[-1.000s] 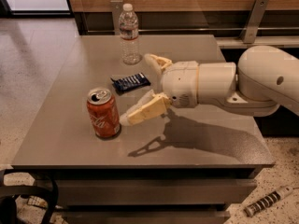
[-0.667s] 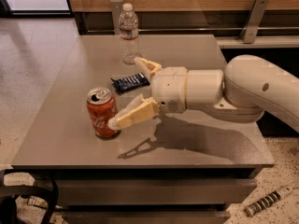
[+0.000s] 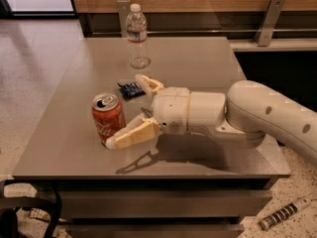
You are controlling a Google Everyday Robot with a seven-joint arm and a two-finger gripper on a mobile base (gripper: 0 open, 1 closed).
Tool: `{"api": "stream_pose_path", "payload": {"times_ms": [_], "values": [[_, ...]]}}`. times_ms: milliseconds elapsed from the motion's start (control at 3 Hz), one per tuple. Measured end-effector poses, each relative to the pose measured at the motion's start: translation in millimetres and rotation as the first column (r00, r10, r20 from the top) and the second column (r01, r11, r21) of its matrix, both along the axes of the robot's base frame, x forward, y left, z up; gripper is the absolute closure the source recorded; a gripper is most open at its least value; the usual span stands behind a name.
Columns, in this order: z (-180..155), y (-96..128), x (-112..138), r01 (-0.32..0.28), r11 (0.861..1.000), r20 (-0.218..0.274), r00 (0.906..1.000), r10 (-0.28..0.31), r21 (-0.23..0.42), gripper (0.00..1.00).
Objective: Move coke can near water bottle
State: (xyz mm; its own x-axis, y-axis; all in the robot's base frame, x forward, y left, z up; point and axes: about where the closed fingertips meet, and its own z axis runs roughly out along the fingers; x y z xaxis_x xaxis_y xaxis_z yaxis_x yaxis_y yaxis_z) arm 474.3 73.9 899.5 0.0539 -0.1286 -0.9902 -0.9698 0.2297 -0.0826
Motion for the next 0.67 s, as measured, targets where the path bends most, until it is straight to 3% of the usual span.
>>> {"api": "stream_pose_path", "payload": {"times_ms": [667], "values": [[-7.5, 26.9, -1.4, -0.058, 0.992, -0.005, 0.9983, 0.059, 0.108, 0.00]]}}
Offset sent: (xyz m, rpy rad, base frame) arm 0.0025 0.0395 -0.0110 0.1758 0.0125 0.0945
